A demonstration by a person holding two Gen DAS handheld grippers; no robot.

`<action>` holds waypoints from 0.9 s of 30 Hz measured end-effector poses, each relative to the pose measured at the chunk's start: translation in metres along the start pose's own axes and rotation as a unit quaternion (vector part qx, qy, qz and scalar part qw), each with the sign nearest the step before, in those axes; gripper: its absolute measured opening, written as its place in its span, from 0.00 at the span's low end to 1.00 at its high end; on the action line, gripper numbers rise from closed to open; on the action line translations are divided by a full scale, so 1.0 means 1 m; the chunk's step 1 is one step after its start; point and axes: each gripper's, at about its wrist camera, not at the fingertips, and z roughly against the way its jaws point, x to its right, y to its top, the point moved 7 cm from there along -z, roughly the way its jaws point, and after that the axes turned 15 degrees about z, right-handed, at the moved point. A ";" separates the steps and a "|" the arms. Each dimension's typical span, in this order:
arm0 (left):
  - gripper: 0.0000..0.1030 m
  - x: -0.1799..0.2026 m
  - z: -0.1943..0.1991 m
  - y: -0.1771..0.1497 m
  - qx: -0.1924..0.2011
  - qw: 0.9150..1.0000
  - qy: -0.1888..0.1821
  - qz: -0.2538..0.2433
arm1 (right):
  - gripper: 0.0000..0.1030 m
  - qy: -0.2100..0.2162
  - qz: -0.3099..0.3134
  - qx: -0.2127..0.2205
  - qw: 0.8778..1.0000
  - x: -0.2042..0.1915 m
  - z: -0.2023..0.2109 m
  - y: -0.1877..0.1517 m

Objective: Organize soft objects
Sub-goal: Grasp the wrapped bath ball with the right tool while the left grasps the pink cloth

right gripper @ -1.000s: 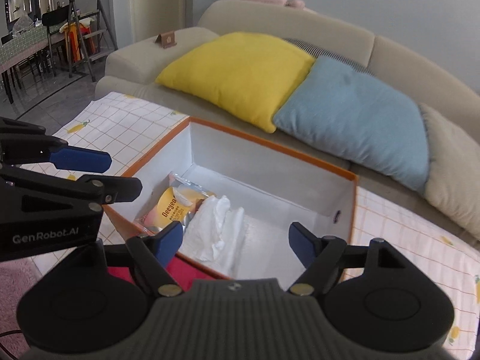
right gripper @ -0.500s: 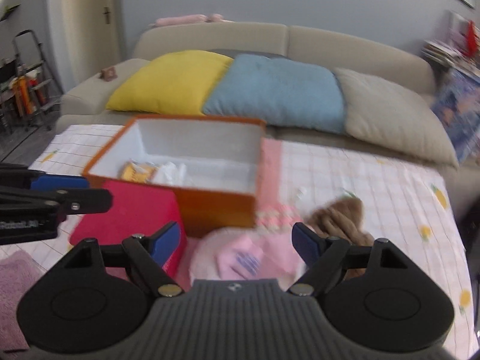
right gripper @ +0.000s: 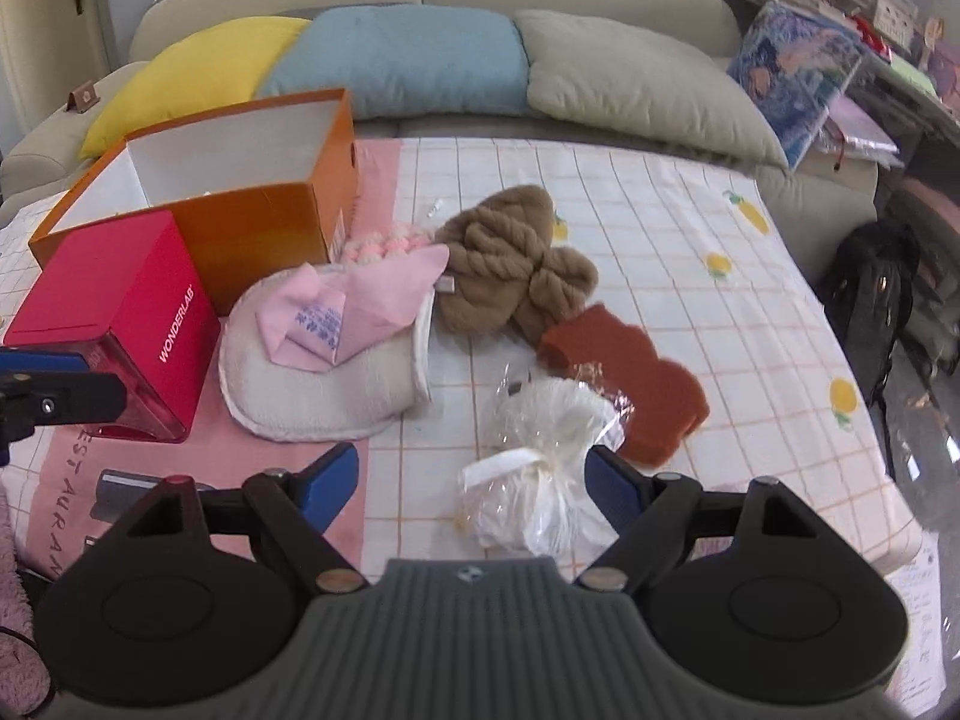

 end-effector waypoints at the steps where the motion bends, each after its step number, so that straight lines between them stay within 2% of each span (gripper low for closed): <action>1: 0.44 0.001 -0.001 -0.001 -0.001 1.000 -0.001 0.000 | 0.79 -0.001 0.002 -0.002 1.000 -0.001 -0.001 -0.001; 9: 0.44 0.009 -0.013 0.001 -0.005 1.000 -0.012 -0.008 | 0.79 -0.002 0.005 -0.012 1.000 -0.001 -0.012 -0.005; 16: 0.45 0.018 -0.031 0.002 -0.022 0.999 -0.015 -0.026 | 0.79 0.000 -0.025 -0.023 0.999 0.015 -0.020 -0.009; 22: 0.50 0.024 -0.050 0.004 -0.031 0.998 -0.003 -0.057 | 0.79 0.003 -0.054 -0.049 0.997 0.030 -0.042 -0.014; 25: 0.54 0.027 -0.060 0.008 -0.035 0.997 0.003 -0.074 | 0.77 0.008 -0.064 -0.066 0.996 0.035 -0.058 -0.017; 27: 0.56 0.030 -0.065 0.012 -0.029 0.996 0.007 -0.087 | 0.70 0.015 -0.073 -0.077 0.994 0.038 -0.069 -0.018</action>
